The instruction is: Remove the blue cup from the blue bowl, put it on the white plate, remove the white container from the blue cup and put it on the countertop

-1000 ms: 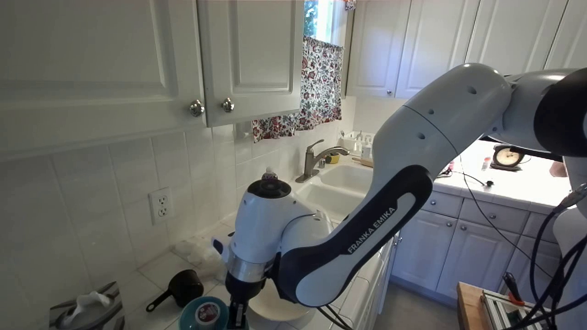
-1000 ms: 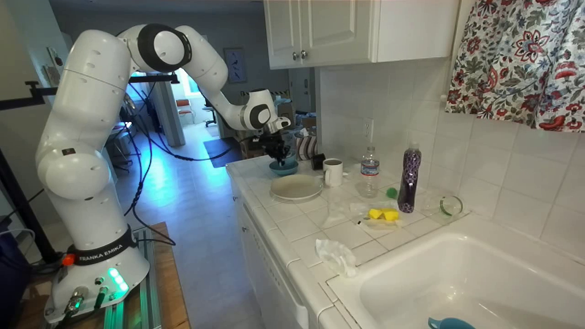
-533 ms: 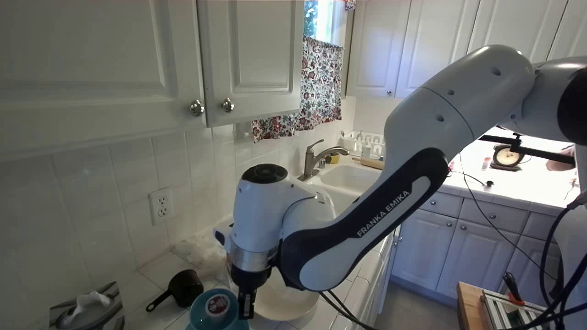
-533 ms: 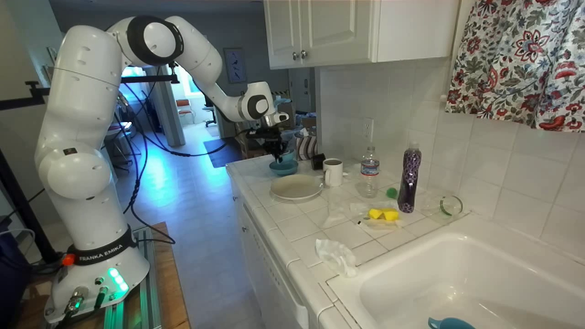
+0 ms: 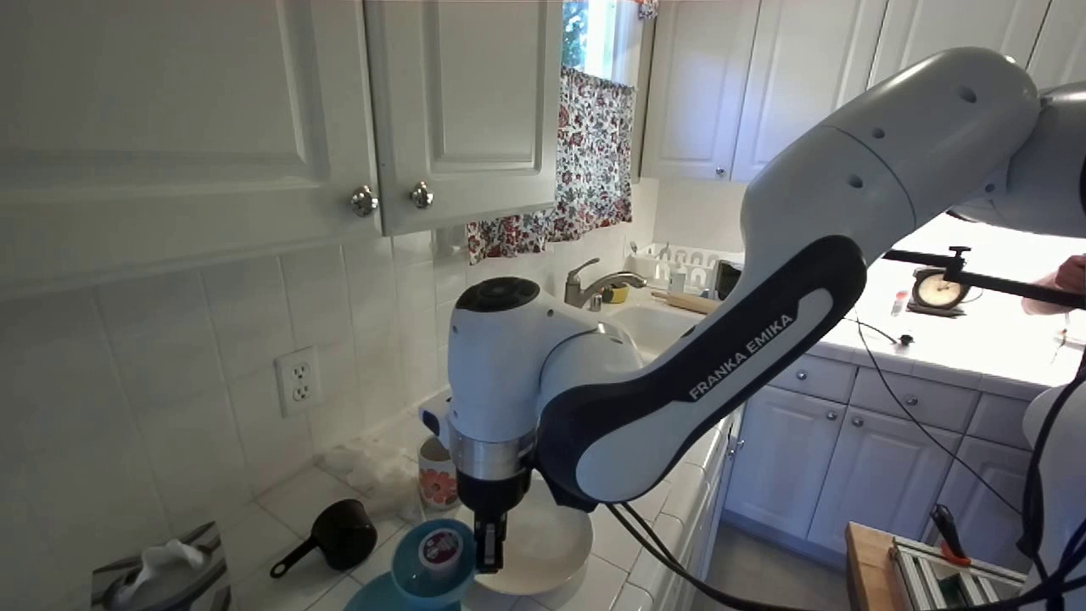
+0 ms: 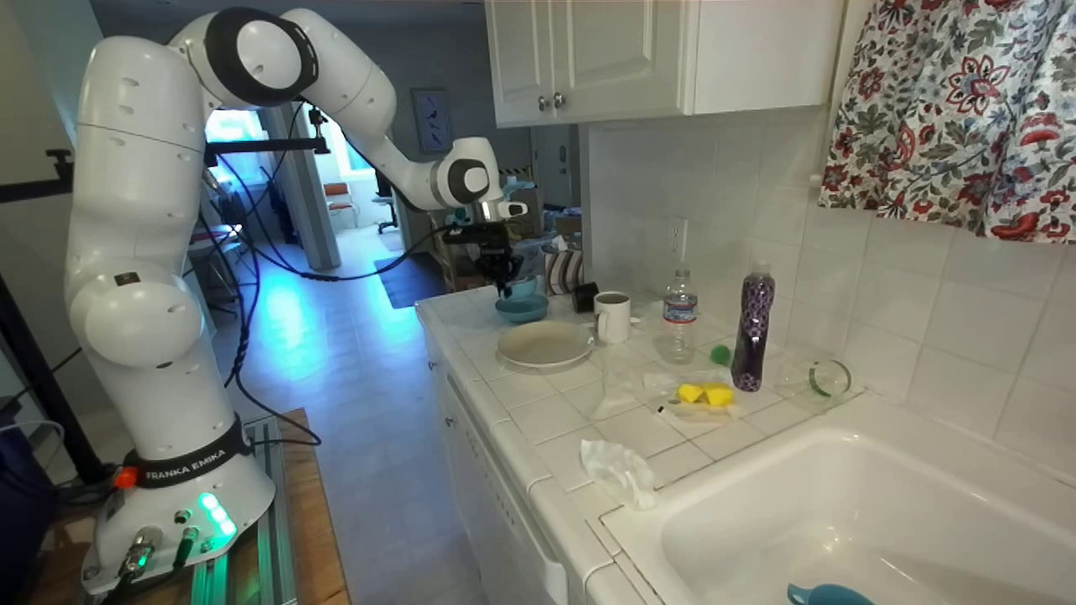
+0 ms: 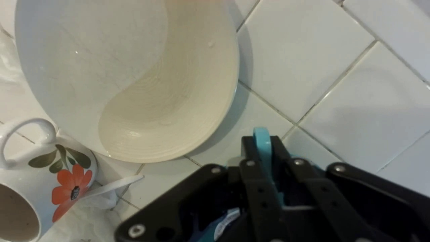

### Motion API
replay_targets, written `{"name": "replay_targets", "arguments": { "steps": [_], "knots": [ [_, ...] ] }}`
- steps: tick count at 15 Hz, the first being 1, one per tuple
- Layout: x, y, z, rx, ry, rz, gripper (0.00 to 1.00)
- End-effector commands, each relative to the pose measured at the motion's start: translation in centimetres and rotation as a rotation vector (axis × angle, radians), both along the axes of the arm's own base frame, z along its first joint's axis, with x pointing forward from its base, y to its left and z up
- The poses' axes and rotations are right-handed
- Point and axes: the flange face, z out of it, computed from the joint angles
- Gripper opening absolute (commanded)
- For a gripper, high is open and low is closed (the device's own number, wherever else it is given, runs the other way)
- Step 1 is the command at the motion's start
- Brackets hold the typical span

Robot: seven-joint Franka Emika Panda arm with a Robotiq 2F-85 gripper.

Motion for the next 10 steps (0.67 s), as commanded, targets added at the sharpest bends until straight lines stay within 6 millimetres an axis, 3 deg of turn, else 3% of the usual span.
{"name": "replay_targets", "arguments": {
  "steps": [1,6,10],
  "knots": [
    [-2.8,-0.8,0.1,-0.017,0.048,-0.022,0.03],
    [-2.9,-3.1,-0.2,0.022,0.036,-0.168,0.03],
    [-1.6,-6.2,0.0,0.07,0.025,-0.332,0.03]
  ]
}}
